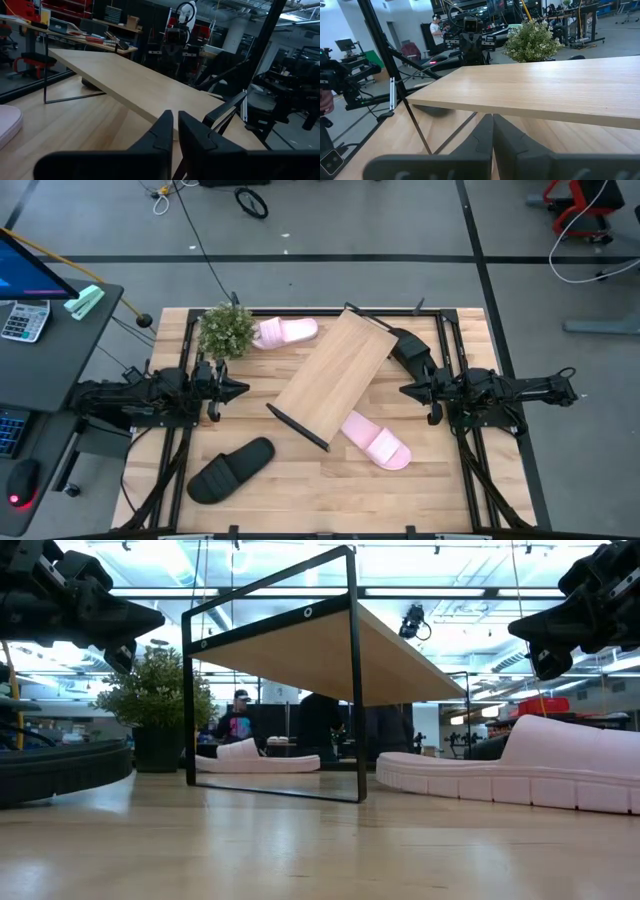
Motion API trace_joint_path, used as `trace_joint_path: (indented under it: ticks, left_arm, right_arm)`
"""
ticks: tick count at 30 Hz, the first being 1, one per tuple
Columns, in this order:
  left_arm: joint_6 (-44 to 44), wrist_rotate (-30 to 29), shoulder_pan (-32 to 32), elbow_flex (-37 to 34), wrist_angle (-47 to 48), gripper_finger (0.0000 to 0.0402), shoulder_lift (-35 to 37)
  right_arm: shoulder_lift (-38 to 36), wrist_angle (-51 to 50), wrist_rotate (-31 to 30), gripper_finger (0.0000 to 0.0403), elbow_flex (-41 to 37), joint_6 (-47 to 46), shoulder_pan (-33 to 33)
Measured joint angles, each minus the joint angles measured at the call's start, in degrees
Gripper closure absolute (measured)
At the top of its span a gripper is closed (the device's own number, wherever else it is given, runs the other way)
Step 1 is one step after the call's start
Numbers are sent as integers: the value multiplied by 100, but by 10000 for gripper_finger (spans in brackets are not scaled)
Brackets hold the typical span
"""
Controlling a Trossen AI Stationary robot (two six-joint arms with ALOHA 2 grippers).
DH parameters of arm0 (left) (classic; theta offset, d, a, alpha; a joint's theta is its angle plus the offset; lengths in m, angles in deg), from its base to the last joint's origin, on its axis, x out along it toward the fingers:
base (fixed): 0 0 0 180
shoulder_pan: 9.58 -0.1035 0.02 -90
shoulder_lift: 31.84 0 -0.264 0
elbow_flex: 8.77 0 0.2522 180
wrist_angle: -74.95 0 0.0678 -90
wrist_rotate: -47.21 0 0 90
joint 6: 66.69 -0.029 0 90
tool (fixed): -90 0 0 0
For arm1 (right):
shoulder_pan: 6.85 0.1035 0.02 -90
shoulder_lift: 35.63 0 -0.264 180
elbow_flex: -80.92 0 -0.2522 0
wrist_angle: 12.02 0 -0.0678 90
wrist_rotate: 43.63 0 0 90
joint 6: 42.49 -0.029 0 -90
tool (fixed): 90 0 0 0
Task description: Pick and place slides into the shelf
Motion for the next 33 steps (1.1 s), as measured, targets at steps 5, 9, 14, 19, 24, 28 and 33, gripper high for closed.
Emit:
trace_joint_path:
  ticks: [5,9,14,19,24,28,33]
  left_arm:
    - [0,2,0,0,0,363,-1]
    - [-9,1,2,0,-2,368,-1]
    - [-7,1,0,0,0,377,-2]
    - [-11,0,0,0,0,377,-2]
    - [14,0,0,0,13,373,-2]
    - [72,0,0,0,63,376,-2]
    - [515,-4,0,0,55,385,-2]
  right_arm:
    - [0,1,0,389,0,1,0]
    - [0,-1,0,389,0,1,0]
    - [0,0,1,389,0,-1,0]
    - [0,0,0,389,0,1,1]
    - [0,0,1,389,0,0,2]
    - [0,-1,1,389,0,-1,0]
    - [0,18,-6,389,0,16,2]
